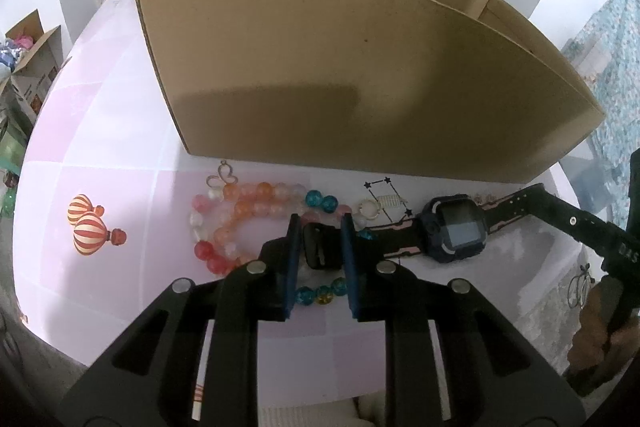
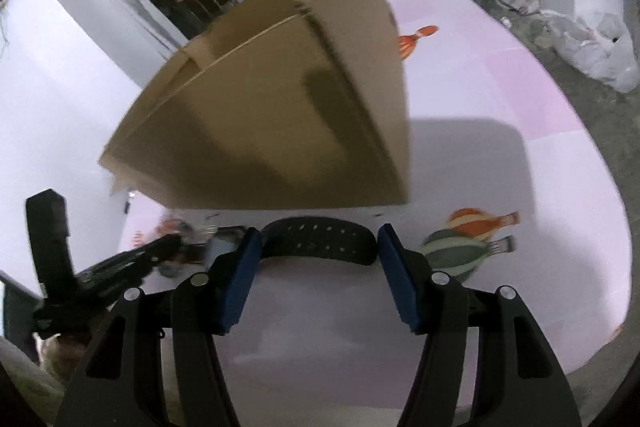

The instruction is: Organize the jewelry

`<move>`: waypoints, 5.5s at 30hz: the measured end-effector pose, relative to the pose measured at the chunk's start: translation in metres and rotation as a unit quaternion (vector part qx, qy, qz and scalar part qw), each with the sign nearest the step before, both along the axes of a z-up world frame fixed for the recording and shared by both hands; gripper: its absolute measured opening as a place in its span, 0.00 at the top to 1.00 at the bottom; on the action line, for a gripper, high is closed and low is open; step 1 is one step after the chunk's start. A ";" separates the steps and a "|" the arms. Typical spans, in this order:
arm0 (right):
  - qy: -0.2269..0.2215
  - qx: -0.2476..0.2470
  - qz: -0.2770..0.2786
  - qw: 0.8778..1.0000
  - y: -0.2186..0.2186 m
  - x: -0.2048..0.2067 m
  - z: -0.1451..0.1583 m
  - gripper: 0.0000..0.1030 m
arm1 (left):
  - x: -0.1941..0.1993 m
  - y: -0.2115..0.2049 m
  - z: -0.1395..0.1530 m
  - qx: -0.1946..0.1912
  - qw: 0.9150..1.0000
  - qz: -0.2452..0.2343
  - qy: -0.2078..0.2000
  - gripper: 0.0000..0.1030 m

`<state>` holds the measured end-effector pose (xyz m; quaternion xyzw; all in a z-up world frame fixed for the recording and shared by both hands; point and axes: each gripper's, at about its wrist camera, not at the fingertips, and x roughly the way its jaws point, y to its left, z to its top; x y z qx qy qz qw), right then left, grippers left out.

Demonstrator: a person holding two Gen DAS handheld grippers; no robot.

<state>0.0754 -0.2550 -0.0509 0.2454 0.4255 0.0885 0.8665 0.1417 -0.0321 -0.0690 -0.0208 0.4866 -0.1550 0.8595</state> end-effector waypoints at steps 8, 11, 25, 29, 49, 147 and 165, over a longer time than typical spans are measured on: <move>-0.008 0.037 -0.015 0.999 -0.008 0.003 0.006 0.46 | 0.003 0.008 0.002 -0.005 1.000 0.010 -0.003 0.91; -0.012 0.043 -0.012 0.999 -0.009 0.003 0.008 0.62 | -0.006 0.010 0.006 -0.008 1.000 0.009 -0.008 0.94; -0.074 0.004 0.047 0.996 0.013 -0.021 0.085 0.81 | -0.028 0.025 0.084 -0.049 0.995 -0.024 -0.088 0.98; -0.132 -0.021 0.076 0.988 0.018 -0.013 0.129 0.81 | -0.018 0.027 0.133 -0.065 0.989 -0.036 -0.131 0.99; -0.044 0.052 0.071 0.995 -0.008 0.095 0.129 0.81 | 0.065 0.027 0.145 -0.059 0.995 -0.051 -0.067 1.00; -0.045 -0.154 0.082 0.984 0.048 -0.018 0.012 0.67 | -0.007 0.055 0.039 0.076 0.992 -0.003 -0.103 0.08; -0.029 -0.136 0.071 0.988 0.044 -0.003 0.006 0.67 | 0.031 0.051 -0.003 0.086 0.995 0.005 -0.044 0.73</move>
